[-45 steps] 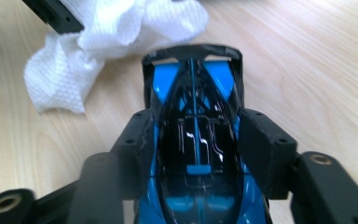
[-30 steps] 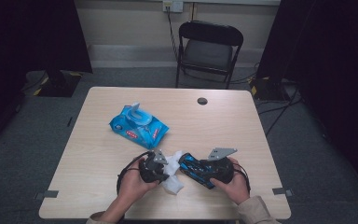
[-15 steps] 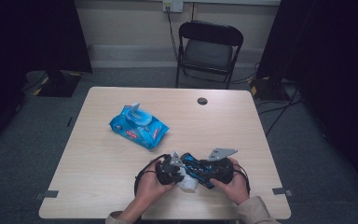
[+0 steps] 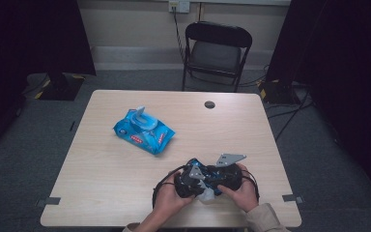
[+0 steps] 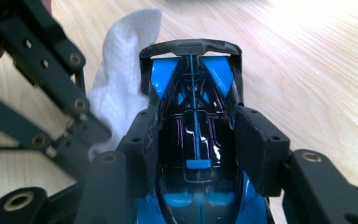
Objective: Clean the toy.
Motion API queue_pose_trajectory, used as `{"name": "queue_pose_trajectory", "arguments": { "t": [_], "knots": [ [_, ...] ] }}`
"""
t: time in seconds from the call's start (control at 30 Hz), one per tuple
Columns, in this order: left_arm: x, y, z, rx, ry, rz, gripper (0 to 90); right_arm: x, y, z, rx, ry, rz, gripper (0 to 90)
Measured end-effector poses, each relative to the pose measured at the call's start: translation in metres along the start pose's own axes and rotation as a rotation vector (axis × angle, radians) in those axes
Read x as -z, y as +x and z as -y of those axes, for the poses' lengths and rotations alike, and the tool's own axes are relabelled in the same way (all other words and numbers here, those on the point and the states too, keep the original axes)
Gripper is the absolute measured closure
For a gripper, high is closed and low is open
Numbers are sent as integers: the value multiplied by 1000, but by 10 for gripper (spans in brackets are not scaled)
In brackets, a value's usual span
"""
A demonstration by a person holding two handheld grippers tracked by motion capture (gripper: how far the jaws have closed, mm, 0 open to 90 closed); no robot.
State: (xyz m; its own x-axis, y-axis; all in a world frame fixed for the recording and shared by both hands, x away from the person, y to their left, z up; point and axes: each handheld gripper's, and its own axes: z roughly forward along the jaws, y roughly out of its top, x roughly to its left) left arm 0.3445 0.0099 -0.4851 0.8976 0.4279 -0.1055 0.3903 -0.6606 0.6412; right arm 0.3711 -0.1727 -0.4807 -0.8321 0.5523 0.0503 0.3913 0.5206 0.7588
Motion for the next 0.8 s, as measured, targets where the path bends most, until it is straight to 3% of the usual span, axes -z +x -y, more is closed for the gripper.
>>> {"name": "queue_pose_trajectory", "arguments": {
  "t": [0.17,0.4,0.53,0.8],
  "knots": [
    [0,-1,1,19,-13,7,874,0,0,1,-2,-3,-4,511],
    [-1,-5,1,12,-12,6,875,0,-1,1,-4,-4,-6,511],
    [-3,-8,1,18,-21,35,878,0,-1,1,-4,-5,-6,511],
    [-8,-14,-4,5,-21,43,878,0,-1,1,0,-8,-7,511]
  ]
}}
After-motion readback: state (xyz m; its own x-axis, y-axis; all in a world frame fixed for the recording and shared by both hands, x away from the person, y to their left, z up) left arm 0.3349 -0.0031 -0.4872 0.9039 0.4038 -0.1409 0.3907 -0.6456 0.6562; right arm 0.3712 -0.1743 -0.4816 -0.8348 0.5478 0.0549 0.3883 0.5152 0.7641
